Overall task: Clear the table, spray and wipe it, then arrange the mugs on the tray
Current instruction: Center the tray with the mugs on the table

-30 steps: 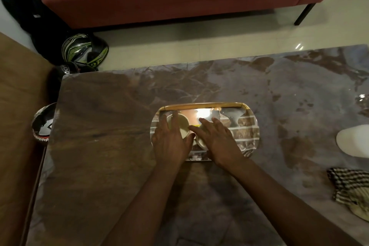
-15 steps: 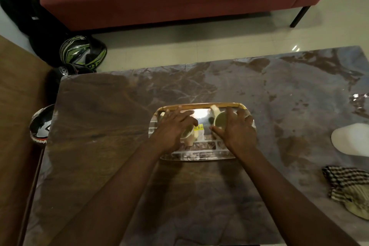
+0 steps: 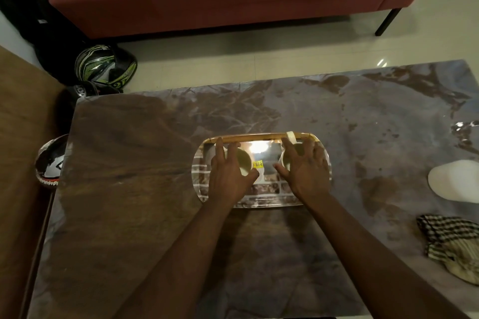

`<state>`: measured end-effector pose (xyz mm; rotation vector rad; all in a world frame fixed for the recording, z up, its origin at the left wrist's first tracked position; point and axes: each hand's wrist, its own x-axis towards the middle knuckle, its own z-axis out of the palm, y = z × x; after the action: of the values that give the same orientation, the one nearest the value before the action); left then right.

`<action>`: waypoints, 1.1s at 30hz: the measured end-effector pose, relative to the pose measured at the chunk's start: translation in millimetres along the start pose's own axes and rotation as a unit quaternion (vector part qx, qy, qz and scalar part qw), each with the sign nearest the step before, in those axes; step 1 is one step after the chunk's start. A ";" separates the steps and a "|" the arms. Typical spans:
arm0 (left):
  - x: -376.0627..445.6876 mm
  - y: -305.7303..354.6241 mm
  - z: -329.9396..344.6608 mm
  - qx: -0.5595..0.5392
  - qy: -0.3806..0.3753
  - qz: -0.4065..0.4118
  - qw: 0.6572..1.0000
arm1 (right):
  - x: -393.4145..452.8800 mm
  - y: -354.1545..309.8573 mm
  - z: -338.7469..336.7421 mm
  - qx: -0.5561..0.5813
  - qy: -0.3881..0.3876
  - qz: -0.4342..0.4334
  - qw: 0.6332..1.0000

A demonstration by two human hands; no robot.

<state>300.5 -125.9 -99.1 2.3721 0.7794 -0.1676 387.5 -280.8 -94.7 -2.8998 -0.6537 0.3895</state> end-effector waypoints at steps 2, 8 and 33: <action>4.6 -8.1 -4.9 0.025 -0.031 0.041 0.998 | 0.0 1.4 0.9 -0.003 0.023 0.030 0.999; 5.9 -20.9 -11.6 0.110 -0.032 0.144 0.983 | -3.5 -2.5 5.9 -0.016 0.034 0.053 0.998; -29.7 -79.6 -6.2 -0.149 0.162 -0.229 0.948 | -33.0 90.2 35.6 0.335 0.007 0.181 0.925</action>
<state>230.3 -86.8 -127.3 1.9236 1.4024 0.1467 384.9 -373.1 -139.0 -2.3338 0.0437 0.5105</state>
